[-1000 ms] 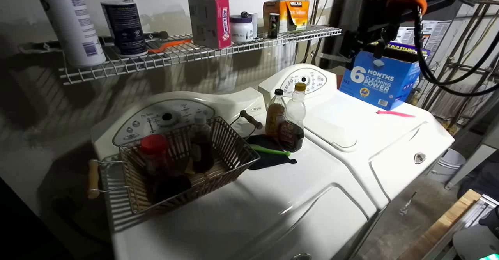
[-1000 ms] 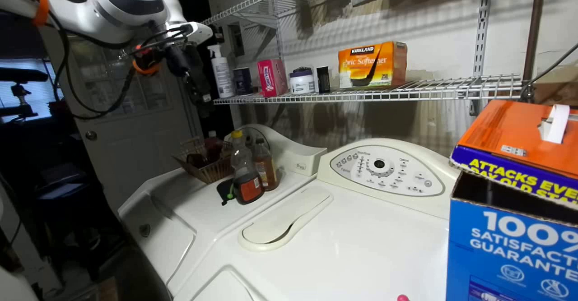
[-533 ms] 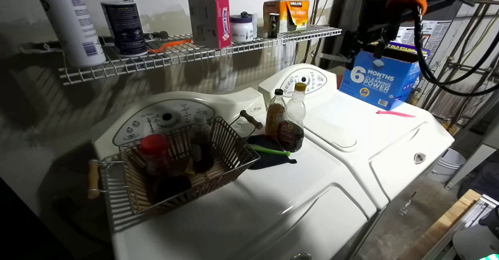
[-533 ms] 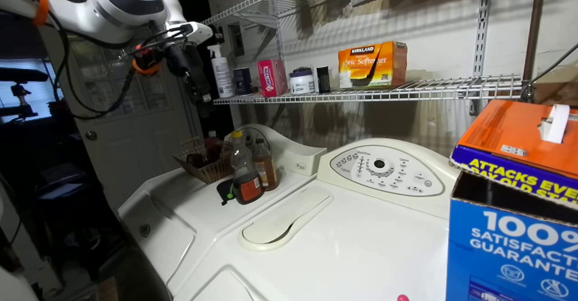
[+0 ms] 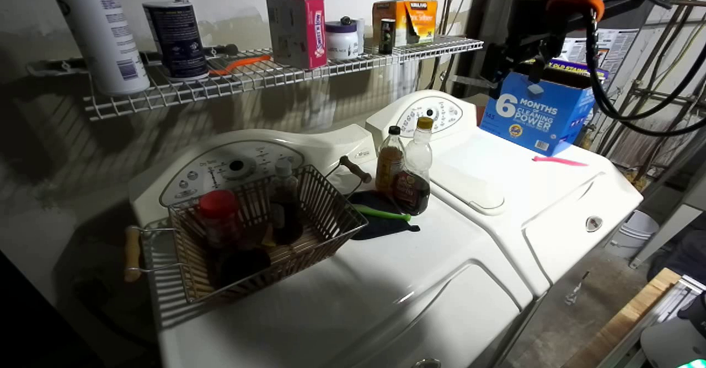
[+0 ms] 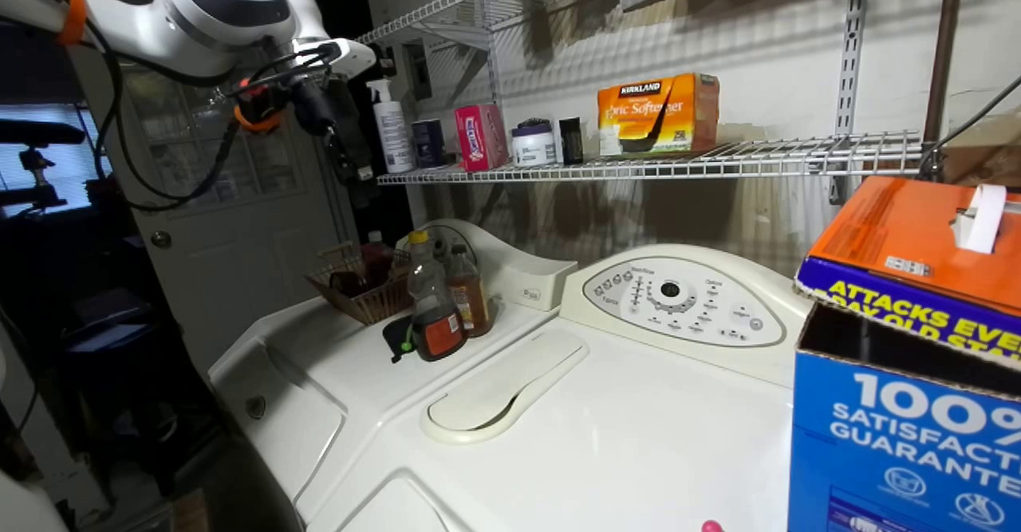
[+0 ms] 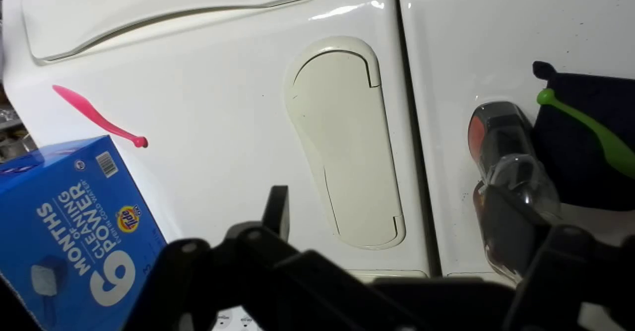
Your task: Press a button on the right washing machine
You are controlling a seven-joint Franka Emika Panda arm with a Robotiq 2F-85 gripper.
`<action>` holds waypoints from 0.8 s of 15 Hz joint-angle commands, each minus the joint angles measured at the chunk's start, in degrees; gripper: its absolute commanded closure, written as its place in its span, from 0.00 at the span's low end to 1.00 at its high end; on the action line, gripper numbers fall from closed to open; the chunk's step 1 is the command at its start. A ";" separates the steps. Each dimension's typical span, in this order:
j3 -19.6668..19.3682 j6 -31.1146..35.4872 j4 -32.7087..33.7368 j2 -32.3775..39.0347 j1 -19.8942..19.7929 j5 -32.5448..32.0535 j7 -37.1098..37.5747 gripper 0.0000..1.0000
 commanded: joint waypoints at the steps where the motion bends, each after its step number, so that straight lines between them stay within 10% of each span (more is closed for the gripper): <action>1: -1.69 -0.23 0.13 0.37 2.06 -0.83 0.71 0.00; 12: -2.27 0.20 0.18 0.79 2.04 0.07 0.35 0.00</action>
